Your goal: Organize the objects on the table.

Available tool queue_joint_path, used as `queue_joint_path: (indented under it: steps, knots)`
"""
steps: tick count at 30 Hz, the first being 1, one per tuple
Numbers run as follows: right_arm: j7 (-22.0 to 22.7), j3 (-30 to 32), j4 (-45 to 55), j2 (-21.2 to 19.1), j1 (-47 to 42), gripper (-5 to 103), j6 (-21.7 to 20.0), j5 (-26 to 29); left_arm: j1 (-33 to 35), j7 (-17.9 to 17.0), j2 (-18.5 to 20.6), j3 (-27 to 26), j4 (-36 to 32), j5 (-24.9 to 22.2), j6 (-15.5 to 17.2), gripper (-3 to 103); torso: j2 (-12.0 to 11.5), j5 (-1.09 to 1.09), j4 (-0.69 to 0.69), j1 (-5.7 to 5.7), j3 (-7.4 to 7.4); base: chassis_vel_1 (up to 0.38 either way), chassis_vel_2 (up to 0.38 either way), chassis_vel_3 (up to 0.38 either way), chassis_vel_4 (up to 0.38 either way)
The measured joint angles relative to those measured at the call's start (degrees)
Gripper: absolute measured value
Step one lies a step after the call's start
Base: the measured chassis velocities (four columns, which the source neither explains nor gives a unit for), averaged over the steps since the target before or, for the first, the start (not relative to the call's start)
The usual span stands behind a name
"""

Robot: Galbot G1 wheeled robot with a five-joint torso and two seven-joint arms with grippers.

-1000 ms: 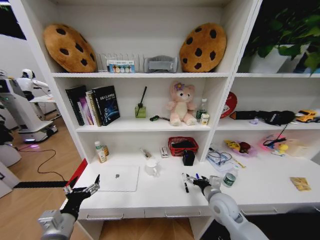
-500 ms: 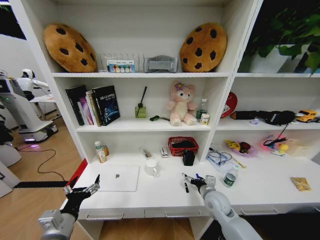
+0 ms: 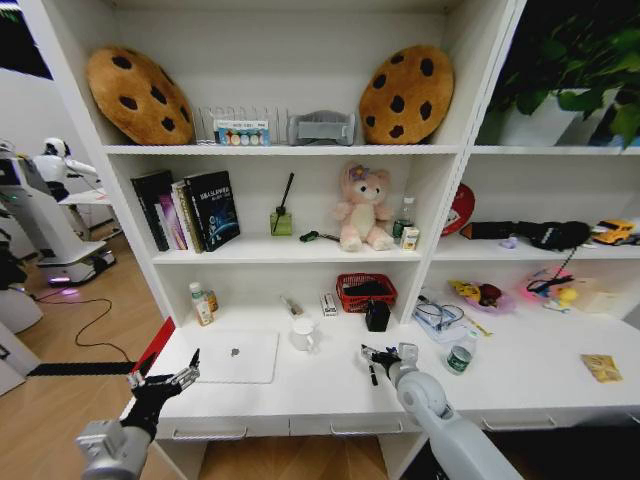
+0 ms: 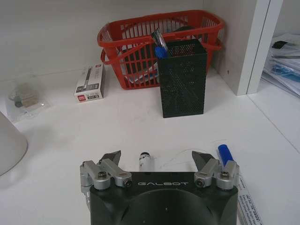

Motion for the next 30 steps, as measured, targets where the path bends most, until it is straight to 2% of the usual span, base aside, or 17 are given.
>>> queue_joint_path:
  steps: [3,6,7,8,12,14,15,16,17,19,21,30]
  knots:
    - [0.02,-0.45,-0.36,-0.12,0.06,85,-0.49,0.34,0.00,0.00,0.00,0.00,0.00,0.00,0.00,100,0.00,0.00,0.00,0.00,0.00,0.000,0.000,0.000,0.000]
    - [0.04,-0.71,-0.59,-0.14,0.21,78,-0.74,0.54,0.00,0.00,0.00,0.00,0.00,0.00,0.00,100,0.00,0.00,0.00,0.00,0.00,0.000,0.000,0.000,0.000]
    - [0.09,-0.80,-0.77,-0.14,0.37,73,-0.86,0.63,0.00,0.00,0.00,0.00,0.00,0.00,0.00,100,0.00,0.00,0.00,0.00,0.00,0.000,0.000,0.000,0.000]
    - [0.09,-0.80,-0.77,-0.14,0.37,73,-0.86,0.63,0.00,0.00,0.00,0.00,0.00,0.00,0.00,100,0.00,0.00,0.00,0.00,0.00,0.000,0.000,0.000,0.000]
    - [0.30,-0.88,-0.99,-0.21,0.67,51,-1.33,1.29,0.00,0.00,0.00,0.00,0.00,0.00,0.00,100,0.00,0.00,0.00,0.00,0.00,0.000,0.000,0.000,0.000]
    - [0.33,-0.88,-1.03,-0.25,0.69,51,-1.41,1.41,0.00,0.00,0.00,0.00,0.00,0.00,0.00,100,0.00,0.00,0.00,0.00,0.00,0.000,0.000,0.000,0.000]
    - [0.37,-0.86,-1.15,-0.31,0.70,40,-1.52,1.69,0.00,0.00,0.00,0.00,0.00,0.00,0.00,100,0.00,0.00,0.00,0.00,0.00,0.000,0.000,0.000,0.000]
    - [0.37,-0.86,-1.15,-0.31,0.70,40,-1.52,1.69,0.00,0.00,0.00,0.00,0.00,0.00,0.00,100,0.00,0.00,0.00,0.00,0.00,0.000,0.000,0.000,0.000]
    - [0.46,-0.79,-1.25,-0.32,0.71,34,-1.65,2.16,0.00,0.00,0.00,0.00,0.00,0.00,0.00,100,0.00,0.00,0.00,0.00,0.00,0.000,0.000,0.000,0.000]
    - [0.65,-0.69,-1.33,-0.31,0.71,34,-1.75,2.78,0.00,0.00,0.00,0.00,0.00,0.00,0.00,100,0.00,0.00,0.00,0.00,0.00,0.000,0.000,0.000,0.000]
    - [0.81,-0.44,-1.47,-0.30,0.71,24,-1.93,3.49,0.00,0.00,0.00,0.00,0.00,0.00,0.00,100,0.00,0.00,0.00,0.00,0.00,0.000,0.000,0.000,0.000]
    - [0.85,0.12,-1.34,-0.49,0.65,23,-2.02,3.93,-0.01,0.00,0.00,0.00,0.00,0.00,0.00,100,0.00,0.00,0.00,0.00,0.00,0.000,0.000,0.000,0.000]
